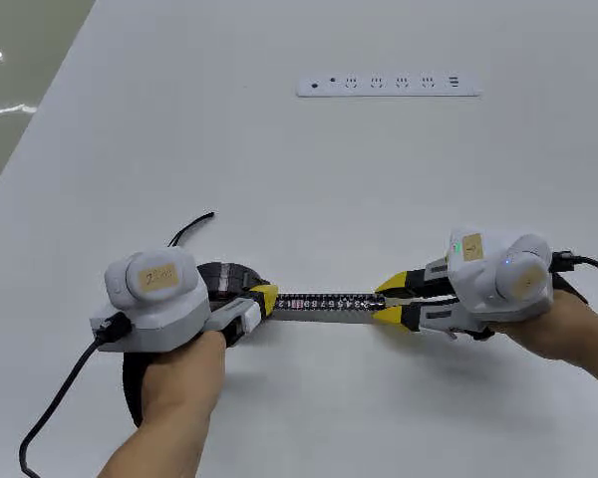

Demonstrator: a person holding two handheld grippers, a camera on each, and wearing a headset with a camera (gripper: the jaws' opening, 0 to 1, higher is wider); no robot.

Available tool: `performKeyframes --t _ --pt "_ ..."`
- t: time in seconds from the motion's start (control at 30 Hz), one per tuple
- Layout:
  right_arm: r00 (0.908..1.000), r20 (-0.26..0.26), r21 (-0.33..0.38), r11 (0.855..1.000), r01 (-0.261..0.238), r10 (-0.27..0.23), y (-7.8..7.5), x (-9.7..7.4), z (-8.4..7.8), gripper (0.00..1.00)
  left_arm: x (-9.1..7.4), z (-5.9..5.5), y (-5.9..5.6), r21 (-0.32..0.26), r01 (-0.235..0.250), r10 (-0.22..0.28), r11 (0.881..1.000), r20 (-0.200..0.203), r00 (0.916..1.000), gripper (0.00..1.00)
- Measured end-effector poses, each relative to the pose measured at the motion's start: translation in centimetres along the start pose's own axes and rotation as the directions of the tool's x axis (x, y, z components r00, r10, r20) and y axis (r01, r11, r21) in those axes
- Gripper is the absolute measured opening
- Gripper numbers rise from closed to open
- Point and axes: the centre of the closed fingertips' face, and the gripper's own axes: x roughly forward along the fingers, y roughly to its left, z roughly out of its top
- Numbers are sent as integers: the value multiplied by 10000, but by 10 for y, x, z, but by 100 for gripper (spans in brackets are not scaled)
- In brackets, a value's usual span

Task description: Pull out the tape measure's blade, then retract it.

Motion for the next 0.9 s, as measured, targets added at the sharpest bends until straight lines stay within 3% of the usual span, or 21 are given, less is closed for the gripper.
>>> performKeyframes --t 0.9 --pt "9996 182 429 9988 -225 217 7 29 24 12 -2 1 0 -75 91 -92 9999 -88 9999 61"
